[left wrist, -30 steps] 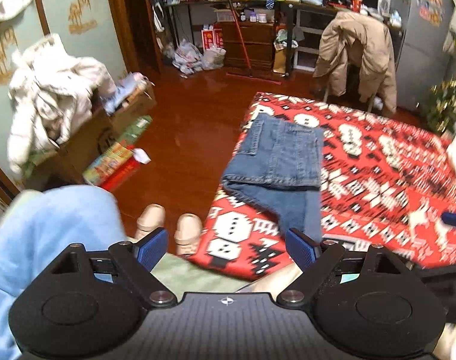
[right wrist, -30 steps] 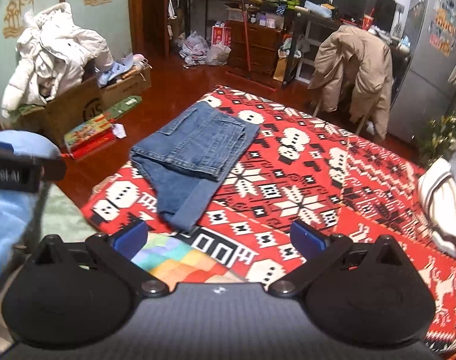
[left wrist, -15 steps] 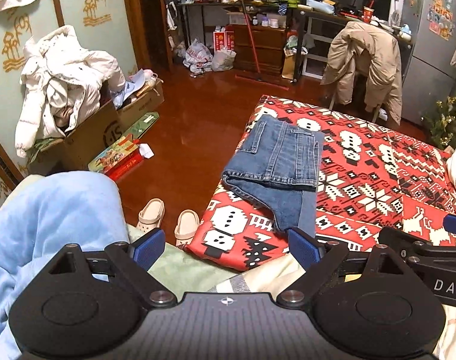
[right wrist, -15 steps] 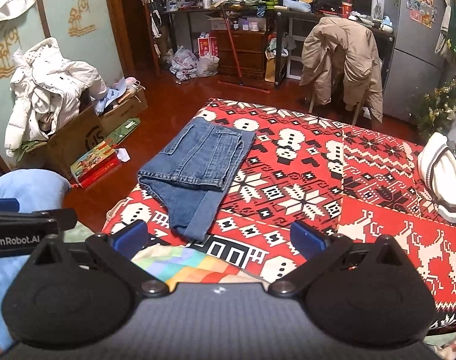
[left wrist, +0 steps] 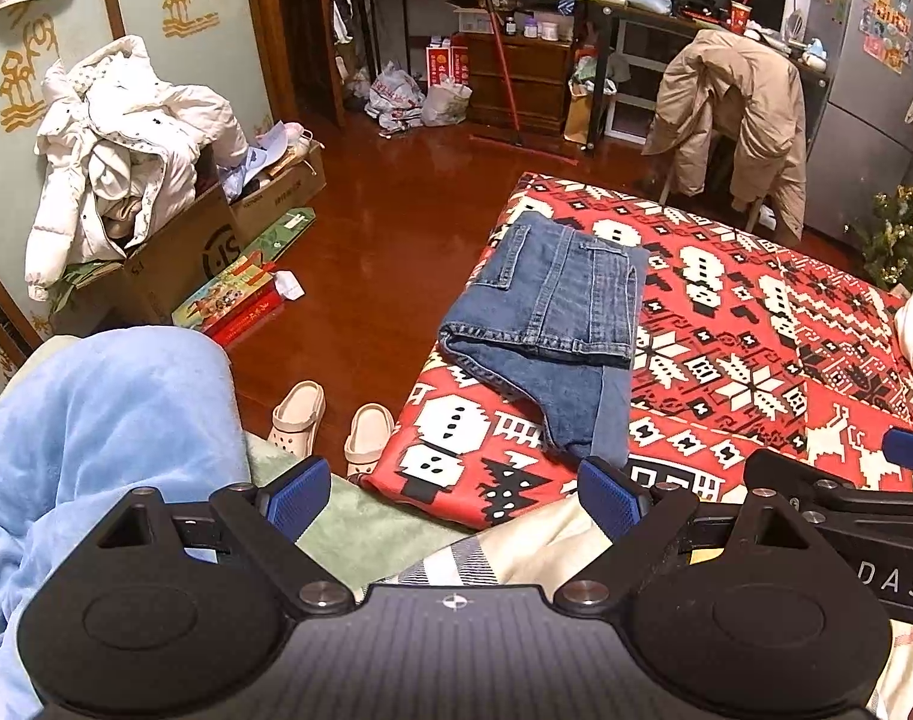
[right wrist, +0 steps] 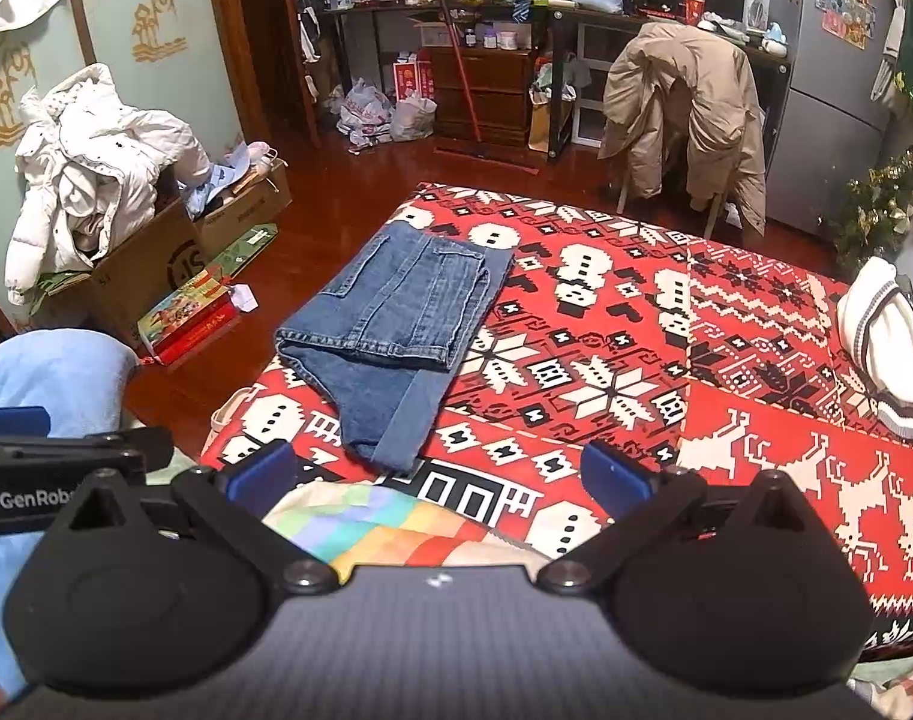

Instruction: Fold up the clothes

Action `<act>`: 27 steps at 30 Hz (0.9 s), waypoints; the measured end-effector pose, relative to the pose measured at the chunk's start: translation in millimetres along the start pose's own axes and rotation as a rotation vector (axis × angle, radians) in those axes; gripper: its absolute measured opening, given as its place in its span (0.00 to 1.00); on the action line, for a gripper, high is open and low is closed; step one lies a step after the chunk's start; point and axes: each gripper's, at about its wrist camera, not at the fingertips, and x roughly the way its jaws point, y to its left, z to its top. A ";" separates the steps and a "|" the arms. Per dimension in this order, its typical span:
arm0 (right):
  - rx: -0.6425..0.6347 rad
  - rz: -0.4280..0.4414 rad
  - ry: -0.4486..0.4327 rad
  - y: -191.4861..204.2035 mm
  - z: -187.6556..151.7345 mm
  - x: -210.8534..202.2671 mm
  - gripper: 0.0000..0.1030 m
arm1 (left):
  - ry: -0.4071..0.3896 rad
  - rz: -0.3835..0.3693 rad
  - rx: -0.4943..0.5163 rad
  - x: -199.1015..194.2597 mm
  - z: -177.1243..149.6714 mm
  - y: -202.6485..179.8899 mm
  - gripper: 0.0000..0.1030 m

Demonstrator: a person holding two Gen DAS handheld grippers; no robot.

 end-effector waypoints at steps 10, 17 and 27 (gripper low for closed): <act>0.013 0.001 0.012 -0.7 -0.9 5.2 0.99 | 0.005 -0.005 -0.012 2.4 -0.1 1.7 0.87; 0.014 -0.004 0.020 -2.3 -3.2 8.3 0.99 | 0.011 -0.009 -0.011 5.8 -1.3 2.1 0.87; 0.021 -0.003 0.018 -4.1 -3.8 8.4 0.99 | 0.009 -0.008 -0.013 5.3 -2.7 0.2 0.87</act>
